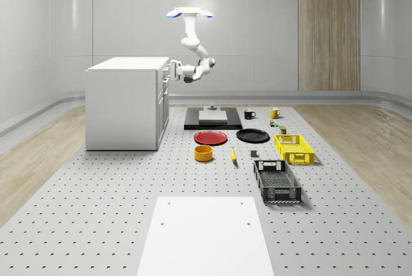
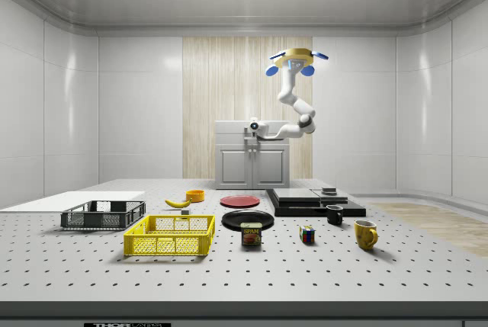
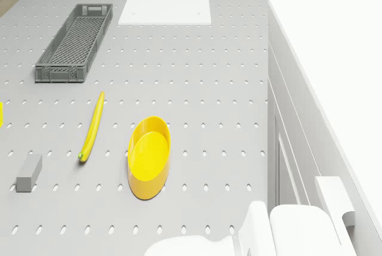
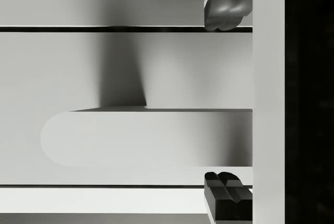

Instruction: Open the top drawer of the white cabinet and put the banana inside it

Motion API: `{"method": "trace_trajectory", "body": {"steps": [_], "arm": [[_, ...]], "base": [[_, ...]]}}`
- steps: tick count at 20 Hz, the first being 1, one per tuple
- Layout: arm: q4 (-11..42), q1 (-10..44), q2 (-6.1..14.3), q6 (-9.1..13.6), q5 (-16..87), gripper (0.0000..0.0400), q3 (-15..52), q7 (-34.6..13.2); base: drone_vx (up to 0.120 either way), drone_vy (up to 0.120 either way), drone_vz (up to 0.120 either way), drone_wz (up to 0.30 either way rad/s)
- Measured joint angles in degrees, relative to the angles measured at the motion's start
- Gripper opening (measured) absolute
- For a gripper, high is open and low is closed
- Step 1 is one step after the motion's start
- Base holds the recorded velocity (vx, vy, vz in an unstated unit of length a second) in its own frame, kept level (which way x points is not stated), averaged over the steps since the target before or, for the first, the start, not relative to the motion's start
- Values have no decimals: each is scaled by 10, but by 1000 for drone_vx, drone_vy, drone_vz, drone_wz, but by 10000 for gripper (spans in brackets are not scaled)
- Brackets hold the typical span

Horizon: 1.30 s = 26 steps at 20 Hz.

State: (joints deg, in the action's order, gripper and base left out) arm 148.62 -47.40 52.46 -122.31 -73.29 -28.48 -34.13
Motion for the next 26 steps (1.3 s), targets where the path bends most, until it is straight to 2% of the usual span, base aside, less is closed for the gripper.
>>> {"method": "trace_trajectory", "body": {"steps": [4,5,6,8,9,10,12,13,14,16,17,18,19,20,21,23,25,26], "arm": [[1,6,-5,5,-6,400,3,6],[1,7,-6,6,-7,377,4,7],[1,9,-7,7,-9,317,5,8],[2,12,-9,10,-11,233,7,10],[2,14,-10,11,-12,205,7,10],[2,16,-11,12,-11,196,8,12],[-7,11,5,5,29,300,12,-67],[-2,2,5,-1,26,258,3,-29],[-1,0,4,-2,21,229,2,-21],[0,1,1,-1,18,207,1,-14],[-4,1,8,-2,34,256,2,-51],[1,-3,8,-3,32,221,-7,-14],[2,0,9,1,31,195,-10,-11],[0,3,16,4,44,236,-10,-43],[4,2,16,6,47,216,-19,-13],[6,10,19,17,49,172,-27,-9],[1,17,33,27,75,238,-32,-52],[5,16,35,29,79,226,-42,-26]], "base": [[0,0,0,0],[0,0,0,0],[0,0,0,0],[0,0,0,0],[0,0,0,0],[0,0,0,0],[0,0,0,0],[0,0,0,0],[0,0,0,0],[0,0,0,0],[0,0,0,0],[0,0,0,0],[0,0,0,0],[0,0,0,0],[0,0,0,0],[0,0,0,0],[0,0,0,0],[0,0,0,0]]}}
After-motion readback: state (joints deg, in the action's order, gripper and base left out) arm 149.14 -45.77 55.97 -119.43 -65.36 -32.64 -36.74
